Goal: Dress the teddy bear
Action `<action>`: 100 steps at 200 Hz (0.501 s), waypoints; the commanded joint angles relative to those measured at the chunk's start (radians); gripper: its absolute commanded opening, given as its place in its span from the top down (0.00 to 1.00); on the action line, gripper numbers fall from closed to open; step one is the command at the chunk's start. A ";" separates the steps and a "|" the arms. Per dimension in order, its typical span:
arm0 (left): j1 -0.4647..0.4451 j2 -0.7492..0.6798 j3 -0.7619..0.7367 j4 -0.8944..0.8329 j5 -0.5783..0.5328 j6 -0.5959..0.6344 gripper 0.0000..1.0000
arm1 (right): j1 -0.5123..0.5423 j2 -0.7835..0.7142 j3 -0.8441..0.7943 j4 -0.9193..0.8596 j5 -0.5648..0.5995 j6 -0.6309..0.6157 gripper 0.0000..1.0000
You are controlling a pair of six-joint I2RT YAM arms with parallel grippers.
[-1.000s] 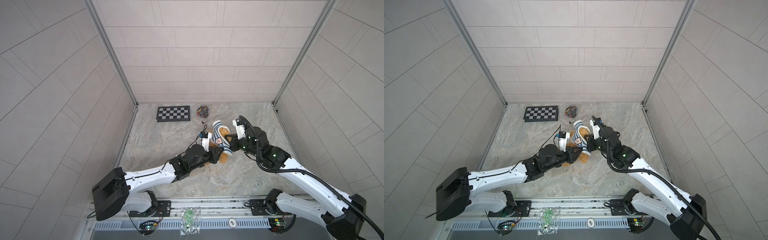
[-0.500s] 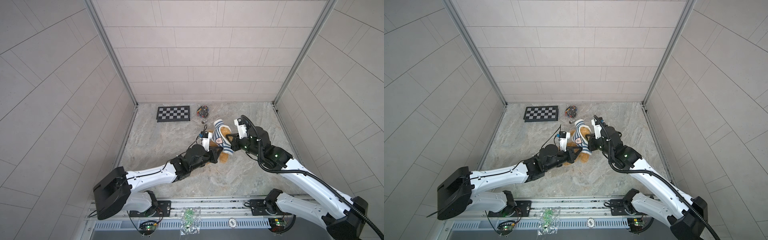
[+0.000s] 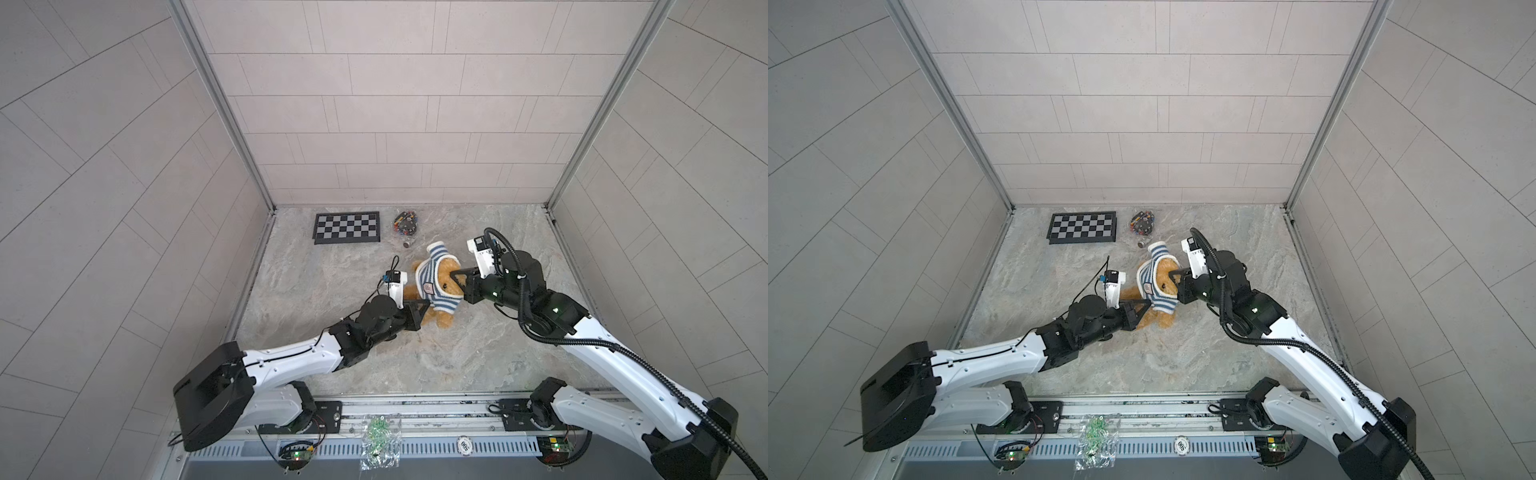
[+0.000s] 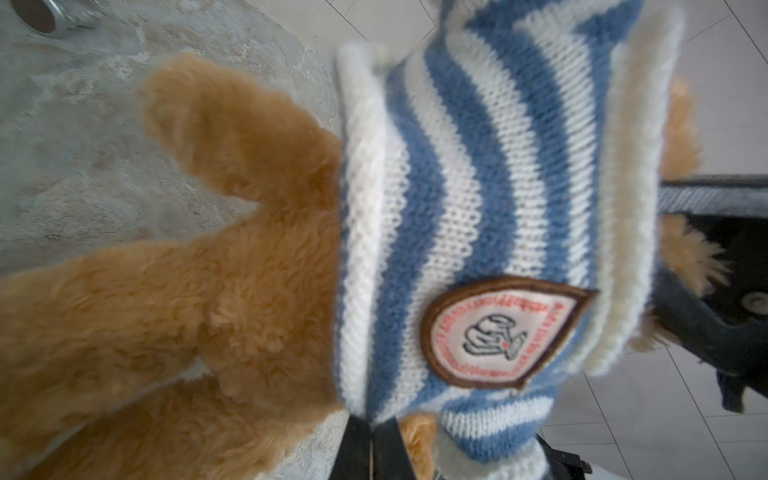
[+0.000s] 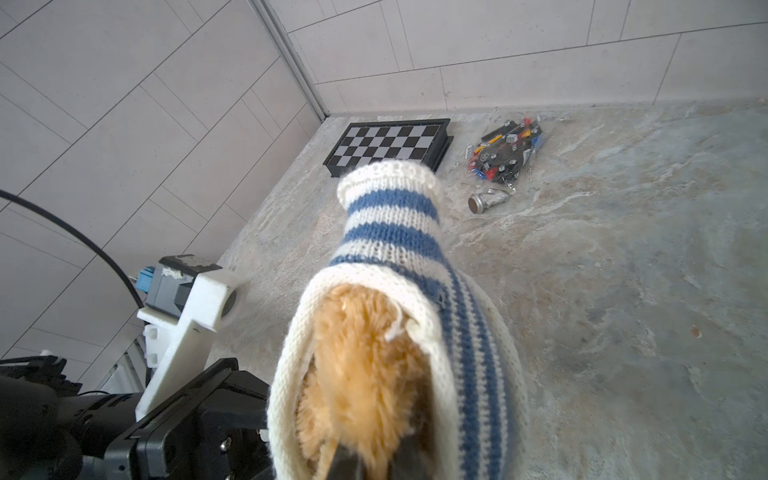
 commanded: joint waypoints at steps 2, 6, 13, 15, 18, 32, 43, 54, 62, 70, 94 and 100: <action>0.020 -0.031 0.013 0.018 0.091 0.019 0.80 | -0.006 -0.023 0.030 0.049 -0.044 -0.074 1.00; 0.031 -0.038 0.003 0.037 0.113 0.008 0.76 | -0.005 -0.027 0.031 0.042 -0.044 -0.089 1.00; 0.052 -0.051 -0.011 0.062 0.152 -0.011 0.71 | -0.005 -0.030 0.034 0.028 -0.047 -0.118 1.00; 0.056 -0.057 -0.013 0.064 0.164 -0.015 0.69 | -0.006 -0.031 0.034 0.025 -0.048 -0.125 1.00; 0.065 -0.065 -0.015 0.062 0.176 -0.020 0.66 | -0.006 -0.030 0.034 0.021 -0.049 -0.135 1.00; 0.096 -0.107 -0.009 0.004 0.218 -0.006 0.54 | -0.006 -0.032 0.037 -0.003 -0.047 -0.184 1.00; 0.113 -0.143 0.013 -0.079 0.238 0.024 0.49 | -0.006 -0.035 0.039 -0.013 -0.057 -0.224 1.00; 0.129 -0.180 0.035 -0.154 0.249 0.054 0.48 | -0.005 -0.039 0.039 -0.015 -0.078 -0.263 1.00; 0.150 -0.205 0.041 -0.187 0.257 0.060 0.48 | -0.006 -0.043 0.039 -0.012 -0.099 -0.293 1.00; 0.178 -0.224 0.037 -0.193 0.272 0.054 0.48 | -0.005 -0.048 0.038 -0.010 -0.120 -0.318 1.00; 0.253 -0.247 0.035 -0.188 0.328 0.049 0.48 | -0.005 -0.069 0.031 -0.006 -0.156 -0.386 1.00; 0.264 -0.245 0.038 -0.189 0.340 0.054 0.48 | -0.006 -0.072 0.030 -0.003 -0.161 -0.397 1.00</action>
